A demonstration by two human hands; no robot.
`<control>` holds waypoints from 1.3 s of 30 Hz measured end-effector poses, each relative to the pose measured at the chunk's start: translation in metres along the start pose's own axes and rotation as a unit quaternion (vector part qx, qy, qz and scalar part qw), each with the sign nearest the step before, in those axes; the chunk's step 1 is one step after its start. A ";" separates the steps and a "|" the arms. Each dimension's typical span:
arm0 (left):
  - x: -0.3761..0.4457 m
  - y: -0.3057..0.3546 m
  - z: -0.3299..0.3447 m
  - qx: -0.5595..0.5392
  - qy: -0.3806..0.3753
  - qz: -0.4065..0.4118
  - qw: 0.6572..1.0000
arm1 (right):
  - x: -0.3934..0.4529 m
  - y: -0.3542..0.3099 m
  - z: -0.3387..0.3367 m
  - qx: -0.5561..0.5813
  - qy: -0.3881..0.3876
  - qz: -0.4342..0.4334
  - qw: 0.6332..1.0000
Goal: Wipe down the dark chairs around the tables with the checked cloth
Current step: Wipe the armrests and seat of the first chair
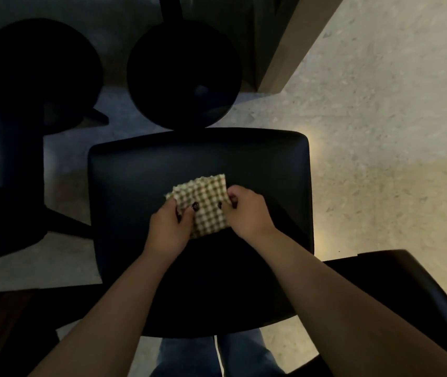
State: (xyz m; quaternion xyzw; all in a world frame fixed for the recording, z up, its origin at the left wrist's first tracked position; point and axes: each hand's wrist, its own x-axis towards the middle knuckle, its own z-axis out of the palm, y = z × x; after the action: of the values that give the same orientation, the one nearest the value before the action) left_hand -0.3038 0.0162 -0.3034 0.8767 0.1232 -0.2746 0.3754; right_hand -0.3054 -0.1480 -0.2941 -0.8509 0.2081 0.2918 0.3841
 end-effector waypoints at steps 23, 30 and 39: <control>0.011 0.094 0.084 0.159 -0.137 0.221 0.952 | 0.010 0.126 -0.182 0.161 0.150 0.047 0.974; 0.027 0.084 0.122 0.493 -0.232 0.274 0.793 | -0.007 0.208 -0.086 0.150 -0.088 0.244 0.954; 0.030 0.076 0.129 0.494 -0.200 0.274 0.800 | 0.021 0.200 -0.063 0.395 -0.012 0.368 0.842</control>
State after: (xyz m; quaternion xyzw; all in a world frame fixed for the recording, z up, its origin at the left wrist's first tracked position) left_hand -0.2975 -0.1291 -0.3487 0.8659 -0.3526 -0.3532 -0.0327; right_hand -0.3847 -0.3233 -0.3806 -0.4847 0.5985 0.3151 0.5546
